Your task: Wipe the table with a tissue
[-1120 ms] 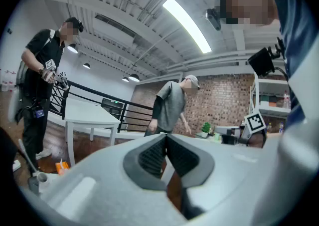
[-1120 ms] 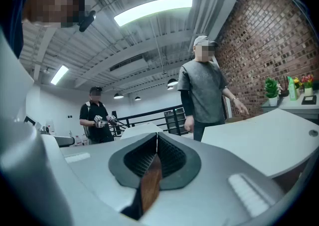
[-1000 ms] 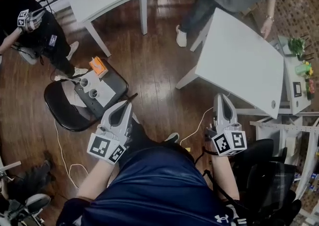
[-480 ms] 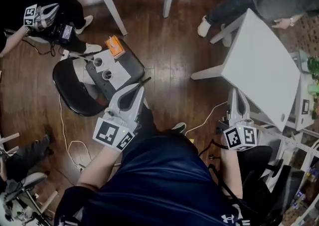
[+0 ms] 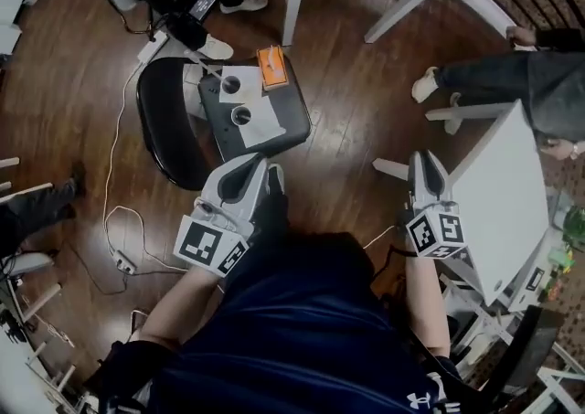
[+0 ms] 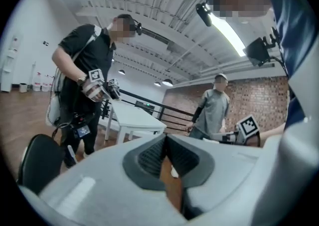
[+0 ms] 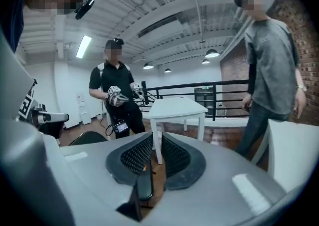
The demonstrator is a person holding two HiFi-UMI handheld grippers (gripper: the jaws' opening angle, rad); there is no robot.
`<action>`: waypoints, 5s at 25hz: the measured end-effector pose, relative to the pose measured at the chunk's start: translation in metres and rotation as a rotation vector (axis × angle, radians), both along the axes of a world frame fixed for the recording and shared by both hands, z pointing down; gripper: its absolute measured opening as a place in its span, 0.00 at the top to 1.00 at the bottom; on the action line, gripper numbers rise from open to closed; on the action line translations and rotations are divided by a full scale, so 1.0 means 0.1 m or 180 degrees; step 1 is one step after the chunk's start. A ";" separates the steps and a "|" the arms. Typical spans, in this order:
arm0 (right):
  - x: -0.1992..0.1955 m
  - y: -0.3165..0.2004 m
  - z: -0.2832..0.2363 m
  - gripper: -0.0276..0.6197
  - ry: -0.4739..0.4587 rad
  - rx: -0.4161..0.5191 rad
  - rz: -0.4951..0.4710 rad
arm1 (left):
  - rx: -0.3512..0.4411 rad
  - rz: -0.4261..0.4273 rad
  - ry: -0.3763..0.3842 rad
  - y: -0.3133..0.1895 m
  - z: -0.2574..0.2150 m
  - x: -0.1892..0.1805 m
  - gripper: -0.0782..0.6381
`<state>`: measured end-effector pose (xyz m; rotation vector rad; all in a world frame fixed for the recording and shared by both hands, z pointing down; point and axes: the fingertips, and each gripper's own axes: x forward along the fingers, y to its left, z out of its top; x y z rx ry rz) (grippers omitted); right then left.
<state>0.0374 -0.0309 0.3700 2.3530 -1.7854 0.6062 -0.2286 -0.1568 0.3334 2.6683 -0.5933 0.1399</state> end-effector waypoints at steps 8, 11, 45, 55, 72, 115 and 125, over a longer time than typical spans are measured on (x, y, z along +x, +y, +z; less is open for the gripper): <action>-0.57 -1.39 0.94 0.81 -0.0045 -0.0414 -0.1114 | -0.0071 -0.0736 -0.0366 -0.53 0.28 -0.64 0.83; -0.68 -1.77 1.42 0.80 -0.0102 -0.0575 -0.1411 | -0.0173 -0.1047 -0.0509 -0.62 0.39 -0.77 0.79; -1.40 -3.63 4.56 0.93 0.0046 -0.1933 -0.2247 | -0.0906 -0.2365 -0.0814 -0.42 1.41 -1.54 0.74; -1.42 -3.46 3.20 0.94 -0.0913 -0.1107 -0.2038 | -0.0501 -0.1758 -0.0561 -0.73 0.89 -1.24 0.75; -0.80 -1.11 -0.77 0.94 -0.1405 0.1212 -0.1530 | -0.0698 0.1611 0.0661 -0.20 -0.21 1.16 0.50; 0.49 4.21 -1.60 0.94 -0.1083 0.2407 0.0687 | -0.1006 0.5194 0.1100 5.11 -1.32 2.83 0.88; 0.88 4.58 -1.50 0.94 -0.0872 0.2629 0.1622 | -0.0979 0.4565 0.0876 4.58 -0.88 3.26 0.72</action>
